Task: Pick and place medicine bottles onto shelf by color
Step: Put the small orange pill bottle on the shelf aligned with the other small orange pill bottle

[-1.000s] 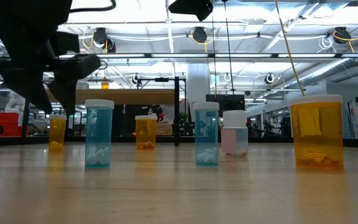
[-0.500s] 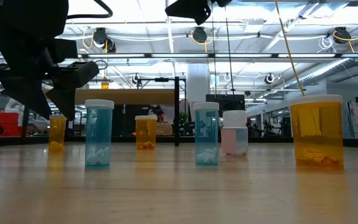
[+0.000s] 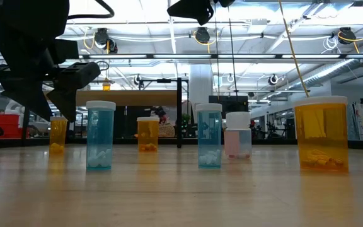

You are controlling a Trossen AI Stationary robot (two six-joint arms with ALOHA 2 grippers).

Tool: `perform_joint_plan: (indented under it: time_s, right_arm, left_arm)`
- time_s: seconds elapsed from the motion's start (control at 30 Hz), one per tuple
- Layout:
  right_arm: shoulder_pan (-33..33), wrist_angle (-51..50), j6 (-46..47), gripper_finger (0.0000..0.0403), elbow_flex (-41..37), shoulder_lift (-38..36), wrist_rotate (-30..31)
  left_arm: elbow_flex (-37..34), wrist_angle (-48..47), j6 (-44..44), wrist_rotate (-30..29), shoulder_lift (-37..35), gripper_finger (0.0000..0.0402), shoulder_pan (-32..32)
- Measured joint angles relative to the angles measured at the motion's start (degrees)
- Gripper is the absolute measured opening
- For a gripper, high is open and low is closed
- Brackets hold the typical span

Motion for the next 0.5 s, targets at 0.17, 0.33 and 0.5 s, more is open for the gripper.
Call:
perform_joint_plan:
  time_s: [0.17,0.33,0.5]
  right_arm:
    - [-0.01,0.00,0.01,0.0258,0.00,0.00,0.00]
    - [-0.02,-0.02,0.00,0.0258,0.00,-0.02,0.00]
    - [0.00,-0.02,0.01,0.0258,0.00,-0.04,0.00]
  left_arm:
    - [0.00,0.00,0.03,0.00,0.00,0.0211,0.00]
    - [0.00,0.00,0.03,0.00,0.00,0.0168,0.01]
    - [0.00,0.33,0.40,0.00,-0.02,0.0140,0.00]
